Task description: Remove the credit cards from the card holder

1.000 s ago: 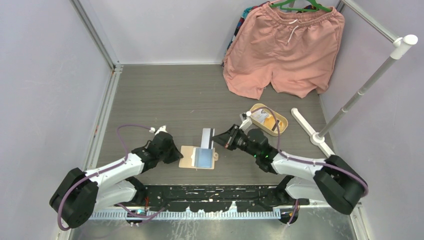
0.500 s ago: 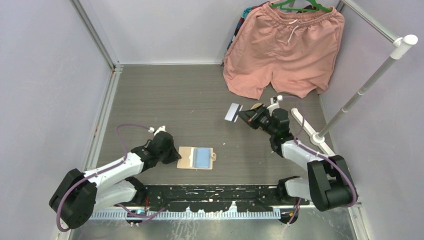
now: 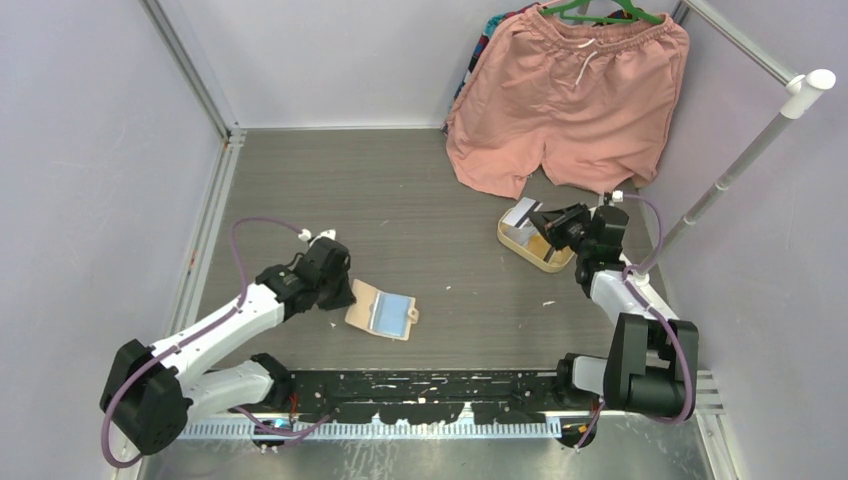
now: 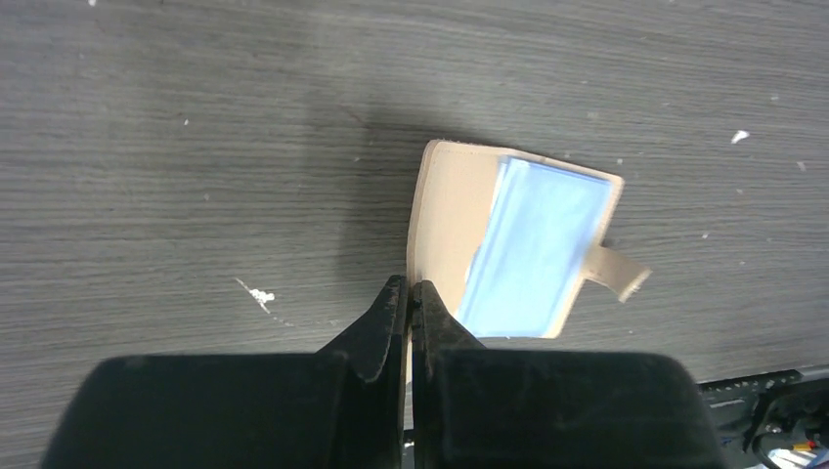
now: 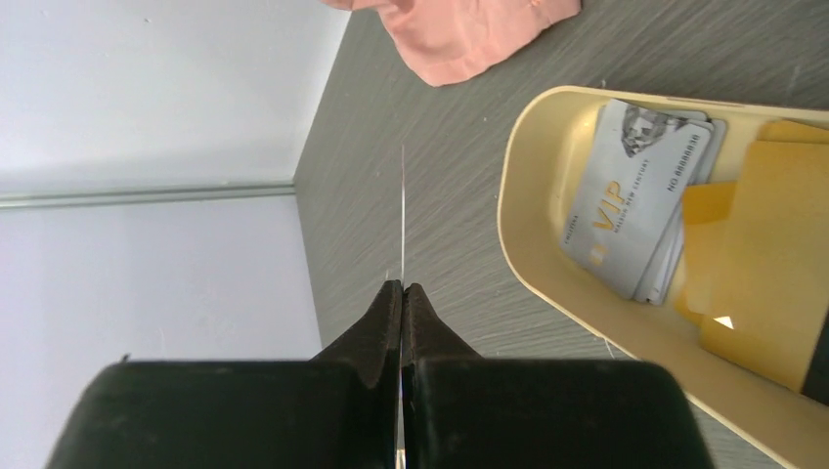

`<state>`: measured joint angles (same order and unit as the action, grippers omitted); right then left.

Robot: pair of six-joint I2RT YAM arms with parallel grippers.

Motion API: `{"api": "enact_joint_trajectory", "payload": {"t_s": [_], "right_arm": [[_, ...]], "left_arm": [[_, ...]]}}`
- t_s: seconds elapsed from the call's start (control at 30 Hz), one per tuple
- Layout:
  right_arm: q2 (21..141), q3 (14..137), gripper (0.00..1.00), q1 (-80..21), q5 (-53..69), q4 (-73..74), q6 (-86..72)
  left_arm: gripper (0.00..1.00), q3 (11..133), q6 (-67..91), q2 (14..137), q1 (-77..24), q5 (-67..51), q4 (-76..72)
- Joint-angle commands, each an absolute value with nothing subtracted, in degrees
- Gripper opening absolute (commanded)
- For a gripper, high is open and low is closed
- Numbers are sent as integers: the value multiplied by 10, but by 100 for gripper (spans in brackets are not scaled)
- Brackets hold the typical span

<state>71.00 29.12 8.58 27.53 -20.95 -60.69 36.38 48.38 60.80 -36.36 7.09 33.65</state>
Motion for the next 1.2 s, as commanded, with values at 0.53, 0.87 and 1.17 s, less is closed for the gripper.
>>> {"api": "enact_joint_trajectory", "payload": {"t_s": [0.53, 0.87, 1.17], "right_arm": [[789, 299, 1, 108, 261, -222, -594], [862, 320, 1, 117, 260, -242, -610], [892, 335, 1, 122, 264, -262, -617]], "left_arm": [[0, 522, 407, 713, -427, 149, 464], [0, 586, 412, 793, -490, 259, 521], [0, 635, 423, 856, -534, 309, 564]]}}
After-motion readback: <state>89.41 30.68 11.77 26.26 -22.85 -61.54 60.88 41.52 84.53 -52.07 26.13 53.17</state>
